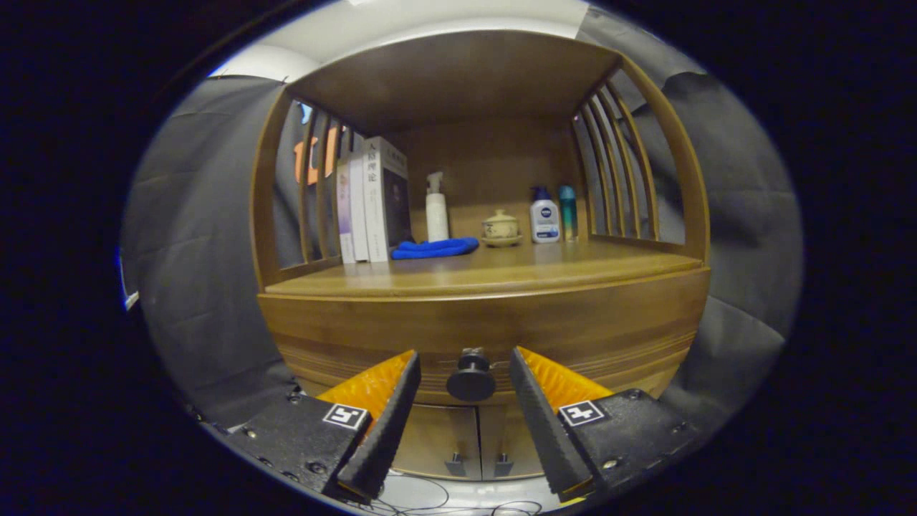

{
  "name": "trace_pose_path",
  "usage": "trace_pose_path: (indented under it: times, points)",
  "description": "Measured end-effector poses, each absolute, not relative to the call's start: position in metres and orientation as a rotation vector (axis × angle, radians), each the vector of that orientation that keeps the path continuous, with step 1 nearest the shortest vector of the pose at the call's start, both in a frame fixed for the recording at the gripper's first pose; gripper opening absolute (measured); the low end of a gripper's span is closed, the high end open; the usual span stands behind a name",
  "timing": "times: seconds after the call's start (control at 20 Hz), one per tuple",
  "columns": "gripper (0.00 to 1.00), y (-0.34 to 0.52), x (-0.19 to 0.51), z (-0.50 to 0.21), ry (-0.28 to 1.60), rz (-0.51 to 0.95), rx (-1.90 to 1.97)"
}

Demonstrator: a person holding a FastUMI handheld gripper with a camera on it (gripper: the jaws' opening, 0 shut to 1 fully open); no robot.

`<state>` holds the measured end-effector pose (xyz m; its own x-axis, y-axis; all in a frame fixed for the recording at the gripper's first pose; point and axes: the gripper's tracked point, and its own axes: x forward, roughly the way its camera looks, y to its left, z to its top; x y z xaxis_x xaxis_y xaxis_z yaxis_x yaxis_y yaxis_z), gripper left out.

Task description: Pull open the drawer, take out the items inside it, and place them on the countertop above the cabinet.

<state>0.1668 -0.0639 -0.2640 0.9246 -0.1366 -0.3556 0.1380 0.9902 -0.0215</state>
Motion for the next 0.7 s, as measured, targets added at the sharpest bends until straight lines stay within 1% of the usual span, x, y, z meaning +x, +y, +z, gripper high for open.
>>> trace_pose_path:
  times: [0.4, 0.55, 0.7]
  points:
    - [0.55, -0.069, 0.19, -0.296, 0.43, -0.176, 0.056]
    - [0.52, -0.071, 0.191, -0.296, 0.407, -0.203, 0.058]
    - [0.44, -0.071, 0.19, -0.297, 0.422, -0.22, 0.056]
